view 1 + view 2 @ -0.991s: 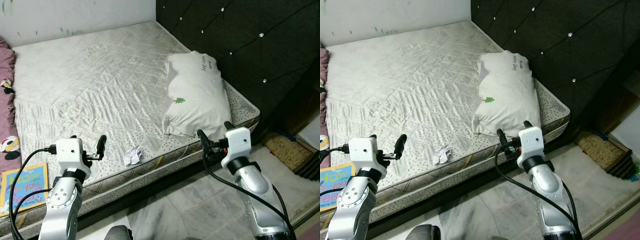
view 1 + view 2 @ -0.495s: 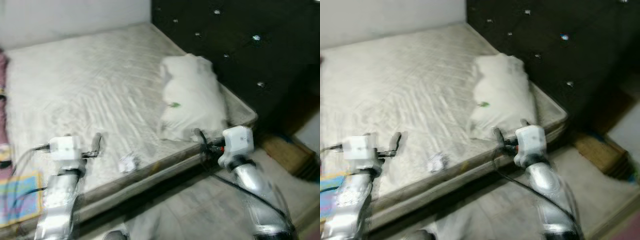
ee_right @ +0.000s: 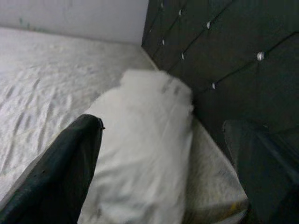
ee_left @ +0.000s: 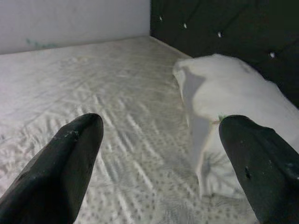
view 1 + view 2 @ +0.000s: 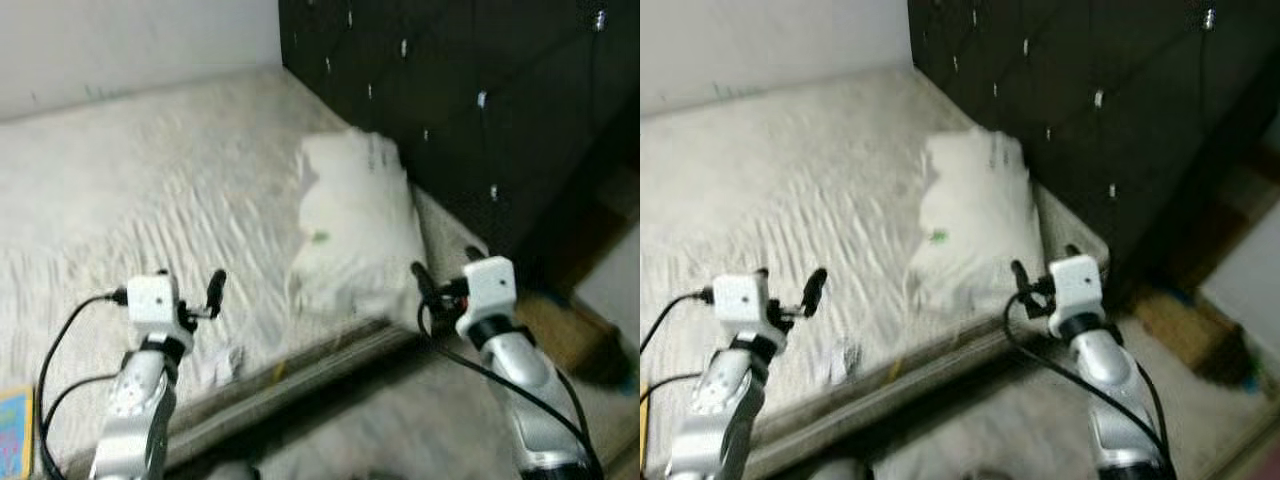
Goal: Clean up the room
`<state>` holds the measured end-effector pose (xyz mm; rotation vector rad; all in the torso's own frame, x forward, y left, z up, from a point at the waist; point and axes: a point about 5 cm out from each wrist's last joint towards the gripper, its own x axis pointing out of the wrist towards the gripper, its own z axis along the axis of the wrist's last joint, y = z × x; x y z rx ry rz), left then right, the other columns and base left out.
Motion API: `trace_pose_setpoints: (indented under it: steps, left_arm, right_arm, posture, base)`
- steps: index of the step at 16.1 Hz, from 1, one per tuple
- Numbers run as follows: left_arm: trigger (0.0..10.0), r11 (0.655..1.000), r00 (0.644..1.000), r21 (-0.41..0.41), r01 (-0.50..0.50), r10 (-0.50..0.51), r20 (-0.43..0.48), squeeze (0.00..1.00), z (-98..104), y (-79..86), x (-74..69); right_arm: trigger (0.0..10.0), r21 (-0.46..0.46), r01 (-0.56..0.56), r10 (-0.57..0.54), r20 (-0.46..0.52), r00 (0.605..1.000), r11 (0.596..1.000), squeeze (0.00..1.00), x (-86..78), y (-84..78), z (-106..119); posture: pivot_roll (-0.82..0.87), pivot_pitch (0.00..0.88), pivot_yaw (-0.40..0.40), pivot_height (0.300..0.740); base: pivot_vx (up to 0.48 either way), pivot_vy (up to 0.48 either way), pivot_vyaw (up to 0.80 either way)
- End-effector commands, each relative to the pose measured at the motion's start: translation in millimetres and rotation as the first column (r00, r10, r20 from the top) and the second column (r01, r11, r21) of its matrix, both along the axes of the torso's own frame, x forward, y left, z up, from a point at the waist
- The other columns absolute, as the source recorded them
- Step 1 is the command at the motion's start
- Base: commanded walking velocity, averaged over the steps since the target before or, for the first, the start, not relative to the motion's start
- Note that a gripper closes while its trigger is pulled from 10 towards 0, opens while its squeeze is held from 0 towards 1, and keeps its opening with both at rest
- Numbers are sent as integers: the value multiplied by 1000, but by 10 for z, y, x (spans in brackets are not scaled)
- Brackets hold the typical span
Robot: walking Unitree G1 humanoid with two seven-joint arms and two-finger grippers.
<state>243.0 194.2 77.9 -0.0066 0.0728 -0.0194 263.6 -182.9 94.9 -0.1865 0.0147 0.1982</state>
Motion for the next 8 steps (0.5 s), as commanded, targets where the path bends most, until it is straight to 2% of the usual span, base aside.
trace_pose_setpoints:
  steps: [1, 3, 8]
  left_arm:
    - [10000, 1000, 1000, 22, -19, 19, 0, 0, 10, 84, -6]
    - [10000, 999, 999, 26, -42, 42, -9, 0, -1, 93, -12]
    - [10000, 995, 996, 36, -93, 93, -15, 0, -25, 123, 8]
  right_arm:
    - [10000, 9, -25, 25, 12, 1000, 1000, 0, 18, 93, 20]
    - [10000, -4, -37, 37, 13, 999, 999, 0, 15, 102, 20]
    - [10000, -11, -50, 50, 11, 999, 999, 0, 25, 109, 7]
  posture:
    - [19, 53, -46, 740]
    - [22, 53, -48, 740]
    - [24, 42, -53, 740]
  base:
    - [285, 0, 0]
    - [124, 0, 0]
    - [0, 0, 800]
